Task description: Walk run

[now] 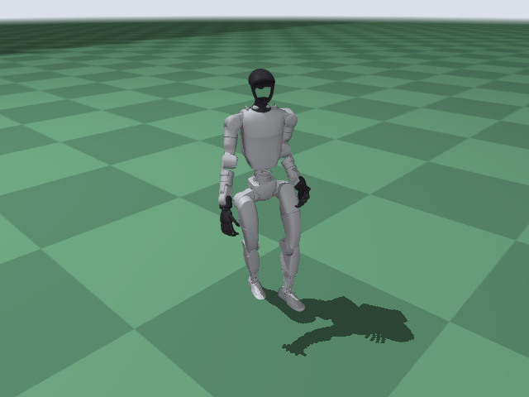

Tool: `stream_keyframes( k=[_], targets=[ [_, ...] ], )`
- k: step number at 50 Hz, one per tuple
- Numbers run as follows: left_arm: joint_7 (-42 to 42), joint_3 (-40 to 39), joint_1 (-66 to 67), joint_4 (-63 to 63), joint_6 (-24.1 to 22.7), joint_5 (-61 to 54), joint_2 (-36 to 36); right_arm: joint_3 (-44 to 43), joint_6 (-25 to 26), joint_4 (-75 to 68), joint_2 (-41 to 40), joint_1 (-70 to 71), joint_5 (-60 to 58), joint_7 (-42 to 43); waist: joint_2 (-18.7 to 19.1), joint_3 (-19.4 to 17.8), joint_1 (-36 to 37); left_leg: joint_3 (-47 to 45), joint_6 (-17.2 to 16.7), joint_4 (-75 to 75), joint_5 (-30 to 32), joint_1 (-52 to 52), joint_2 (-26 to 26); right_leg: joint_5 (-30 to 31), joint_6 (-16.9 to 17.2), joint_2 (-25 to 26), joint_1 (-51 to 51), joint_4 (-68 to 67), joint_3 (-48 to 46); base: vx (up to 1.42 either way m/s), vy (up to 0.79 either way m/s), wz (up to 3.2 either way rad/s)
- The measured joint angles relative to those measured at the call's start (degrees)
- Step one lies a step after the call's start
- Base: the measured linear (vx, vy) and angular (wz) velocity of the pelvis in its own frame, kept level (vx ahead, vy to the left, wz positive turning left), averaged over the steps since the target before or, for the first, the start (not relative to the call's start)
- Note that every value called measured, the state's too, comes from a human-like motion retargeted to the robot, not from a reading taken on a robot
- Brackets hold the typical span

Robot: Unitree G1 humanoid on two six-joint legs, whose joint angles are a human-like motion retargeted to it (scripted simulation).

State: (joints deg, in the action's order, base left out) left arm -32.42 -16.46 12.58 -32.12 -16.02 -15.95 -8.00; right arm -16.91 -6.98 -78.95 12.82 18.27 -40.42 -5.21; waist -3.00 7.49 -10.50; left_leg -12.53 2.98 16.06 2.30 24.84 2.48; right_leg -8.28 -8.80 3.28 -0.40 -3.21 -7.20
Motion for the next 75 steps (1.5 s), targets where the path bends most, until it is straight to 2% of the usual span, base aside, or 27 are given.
stream_keyframes(
  k=[6,7,10,12,13,15,17,20,24,29,32,35,40,42,45,48,50,52,53,56,59,62,66,68,71,73,75],
  targets=[
    [0.49,0.42,1.09,-0.15,-0.34,0.46,-0.63,-0.25,-0.91,-1.41,-0.98,-2.46,0.64,0.55,1.34,-1.09,1.44,6.64,-8.35,-18.06,-3.98,1.64,3.42,-4.02,0.29,3.72,6.29,-0.20,4.16,0.76,-0.26,-0.66],
    [0.35,0.49,1.22,-0.08,-0.31,0.70,-0.70,-0.58,-0.70,-2.35,-1.28,-3.47,0.55,0.58,1.45,-1.27,1.72,7.20,-8.75,-17.39,-3.86,1.57,3.57,-4.45,0.43,4.18,7.17,-0.62,4.65,0.63,-0.19,-0.52],
    [-0.39,0.03,0.56,-0.09,-0.15,1.98,-0.45,-1.94,0.62,-7.48,-2.26,-6.73,-0.18,0.85,1.35,-1.31,3.52,7.02,-4.86,-12.54,-2.73,0.59,3.15,-3.06,1.70,5.25,8.52,-2.88,6.34,0.95,-0.23,-0.85],
    [-0.70,-0.80,0.67,0.26,-0.50,3.28,-0.63,-3.07,2.47,-12.11,-2.48,-9.41,-1.27,0.72,0.25,-0.93,6.18,7.55,-3.54,-11.77,1.48,-1.13,3.39,1.45,4.22,4.62,8.98,-5.48,8.23,0.77,-0.18,-1.34],
    [-0.84,-1.26,0.78,0.30,-0.75,3.76,-0.68,-4.03,3.70,-14.43,-2.55,-10.94,-2.22,0.63,-0.50,-0.49,6.90,10.04,-1.52,-11.30,2.38,-1.65,4.45,5.09,5.80,3.83,8.76,-7.34,8.43,0.86,-0.18,-0.99],
    [-0.62,-2.72,0.94,0.16,-0.97,3.72,-0.70,-4.99,6.36,-18.46,-3.20,-14.31,-3.88,0.69,-1.54,0.72,5.89,10.13,1.27,-8.95,0.26,-1.94,4.95,15.59,9.82,2.61,7.46,-12.60,8.20,1.09,-0.21,-0.61],
    [0.20,-4.46,0.57,-0.09,-0.36,2.23,-0.11,-4.23,8.84,-18.46,-4.50,-19.14,-3.98,-0.44,-0.81,0.72,4.24,9.17,1.51,-7.73,-1.99,-3.46,2.82,24.99,13.99,3.30,4.39,-21.62,7.99,0.94,-0.23,-0.58],
    [1.46,-4.43,-0.21,0.23,-0.28,0.07,1.68,-4.42,9.88,-18.46,-4.85,-24.59,-3.06,-4.33,1.79,0.50,2.34,7.56,2.27,-8.50,-5.60,-7.87,0.19,35.46,18.09,3.73,-2.11,-34.58,2.61,0.78,-0.20,-0.57],
    [3.29,-3.88,-2.47,0.40,-0.12,-0.73,4.44,-6.29,9.44,-18.46,-4.75,-29.15,-3.18,-8.13,3.57,-0.03,3.83,3.34,2.28,-10.96,-7.96,-12.90,-1.71,23.76,12.40,-0.12,-10.55,-41.60,-2.38,0.49,-0.13,-1.01],
    [2.69,-1.40,-3.81,2.11,-0.98,-1.13,8.02,-8.16,5.52,-18.46,-4.58,-33.10,-0.49,-5.09,4.88,-0.63,-3.41,3.13,2.33,-13.28,-10.44,-18.12,0.18,13.44,13.22,-2.43,-19.65,-32.82,-4.01,0.65,-0.21,0.48],
    [1.59,-0.39,-4.87,2.27,-0.79,-1.42,9.54,-9.63,6.83,-18.46,-4.95,-34.31,1.49,-4.54,3.55,-0.92,-6.01,2.95,2.93,-13.73,-12.71,-21.40,3.38,12.73,13.02,-5.03,-22.66,-19.99,-2.94,0.51,-0.20,0.04],
    [1.26,0.99,-6.08,1.75,-0.62,-1.43,10.50,-10.38,7.99,-18.46,-6.18,-34.45,3.85,-6.15,2.59,-1.58,-7.33,2.75,3.02,-13.90,-15.02,-25.13,5.29,9.56,11.56,-9.00,-24.18,-8.17,-9.10,0.54,-0.26,-0.10],
    [0.52,2.69,-6.97,0.70,-0.80,-0.42,8.83,-12.26,5.85,-18.46,-7.95,-32.34,2.96,-9.56,3.63,-1.51,-7.14,-0.12,1.87,-13.48,-17.52,-29.34,4.38,8.21,8.00,-6.58,-26.35,4.82,-15.92,0.67,-0.37,-0.41],
    [-0.15,3.80,-6.59,-0.13,-0.78,-0.28,7.08,-12.62,5.09,-18.46,-7.93,-31.05,2.62,-10.49,4.62,-1.19,-7.88,0.29,0.99,-12.08,-16.88,-30.13,3.73,10.30,3.58,-6.65,-25.89,2.29,-17.13,0.57,-0.28,0.17],
    [-1.32,5.17,-5.22,-1.57,-0.73,0.20,4.38,-13.67,4.87,-18.46,-7.31,-29.65,1.96,-10.05,5.94,-0.57,-10.83,2.21,-1.01,-9.03,-13.31,-31.14,2.62,14.56,2.88,-8.52,-24.10,-0.29,-22.10,0.81,-0.47,0.66],
    [-2.61,5.32,-3.11,-3.78,-0.98,1.94,0.95,-14.48,5.20,-18.46,-6.09,-27.28,2.66,-6.99,6.70,0.69,-10.95,2.43,-4.20,-0.65,0.47,-30.54,1.08,12.54,-0.13,-5.42,-22.84,-2.78,-8.48,0.77,-0.43,-0.06],
    [-2.31,6.17,-1.73,-4.48,-1.68,2.38,-0.74,-15.10,5.49,-18.46,-5.30,-24.90,3.72,-5.49,5.23,0.78,-10.29,3.41,-5.03,8.82,10.54,-27.55,1.50,10.43,-0.34,-6.14,-20.48,-3.77,-6.14,0.78,-0.49,-0.60],
    [-2.06,6.37,-0.58,-4.28,-2.32,1.83,-1.18,-14.85,4.48,-18.04,-4.76,-22.00,4.05,-4.77,1.86,1.47,-8.99,1.17,-2.93,20.51,16.82,-22.74,2.97,9.19,-0.87,-7.90,-17.43,-3.49,-7.71,0.53,-0.38,-1.11],
    [-2.45,6.26,-0.35,-4.18,-2.48,1.52,-1.03,-14.61,4.07,-16.77,-4.75,-20.77,4.19,-4.83,0.58,1.85,-8.49,-0.02,-0.34,25.78,18.96,-20.24,3.08,8.38,-0.97,-7.99,-16.12,-3.18,-6.26,0.52,-0.37,-0.90],
    [-4.44,5.30,-0.77,-4.05,-1.77,1.62,-0.16,-13.75,3.73,-11.60,-4.46,-16.88,4.37,-4.86,-0.90,2.20,-8.54,2.72,0.13,35.02,12.14,-12.83,3.12,6.69,-0.92,-7.68,-12.91,-2.30,-5.29,0.56,-0.39,-0.50],
    [-4.36,3.98,-0.80,-3.15,-1.47,1.81,0.60,-12.27,3.21,-6.33,-3.76,-13.22,3.15,-3.34,-2.59,2.26,-6.96,3.33,0.18,34.67,5.83,-7.37,3.20,5.65,-1.61,-6.60,-9.82,-1.14,-4.42,0.60,-0.41,-1.17],
    [-3.30,2.78,-0.45,-1.72,-1.80,1.42,1.55,-10.78,2.28,-2.14,-2.61,-9.97,2.15,-1.93,-3.08,2.02,-4.59,2.32,0.91,26.25,-0.84,-3.65,1.45,4.49,-2.12,-4.28,-7.17,-0.51,-2.42,0.51,-0.31,-1.51],
    [-3.13,0.91,0.19,-0.27,-1.61,1.36,1.78,-11.06,1.59,0.57,-1.09,-6.29,3.18,-0.61,-1.67,1.25,-2.09,-2.97,0.48,7.54,-2.12,-2.01,-3.01,2.18,-2.55,-0.14,-3.79,-0.65,1.66,0.64,-0.28,-1.29],
    [-2.61,0.07,0.35,0.16,-1.56,1.14,1.58,-11.83,1.50,1.00,-0.81,-5.02,4.79,-0.21,-0.62,0.51,-0.73,-1.98,-1.66,-1.08,-2.70,-0.98,-2.92,0.93,-2.69,2.01,-1.83,-0.82,3.68,0.51,-0.19,-1.30],
    [-1.58,-0.66,0.17,0.43,-1.50,1.08,1.29,-13.55,1.10,0.53,-0.76,-4.51,8.25,-0.17,0.33,-0.27,0.57,7.76,-5.03,-11.28,-4.37,1.15,0.99,-0.88,-2.50,3.80,1.09,-0.87,4.83,0.76,-0.24,-0.90],
    [-1.27,-1.12,0.00,0.49,-1.48,1.44,1.18,-14.73,0.80,-0.77,-1.03,-5.13,10.61,-0.37,0.61,-0.82,0.97,13.00,-9.52,-16.51,-4.31,1.57,2.72,-2.22,-2.29,4.74,2.93,-1.30,5.77,0.60,-0.20,-0.56],
    [-1.18,-1.40,0.13,0.68,-1.56,1.86,1.12,-15.73,0.88,-2.79,-1.60,-6.57,12.12,-0.59,0.63,-1.61,1.80,14.62,-12.14,-17.60,-4.35,0.96,3.28,-3.23,-2.26,5.72,4.94,-2.09,7.35,0.92,-0.24,-0.76]
  ],
)
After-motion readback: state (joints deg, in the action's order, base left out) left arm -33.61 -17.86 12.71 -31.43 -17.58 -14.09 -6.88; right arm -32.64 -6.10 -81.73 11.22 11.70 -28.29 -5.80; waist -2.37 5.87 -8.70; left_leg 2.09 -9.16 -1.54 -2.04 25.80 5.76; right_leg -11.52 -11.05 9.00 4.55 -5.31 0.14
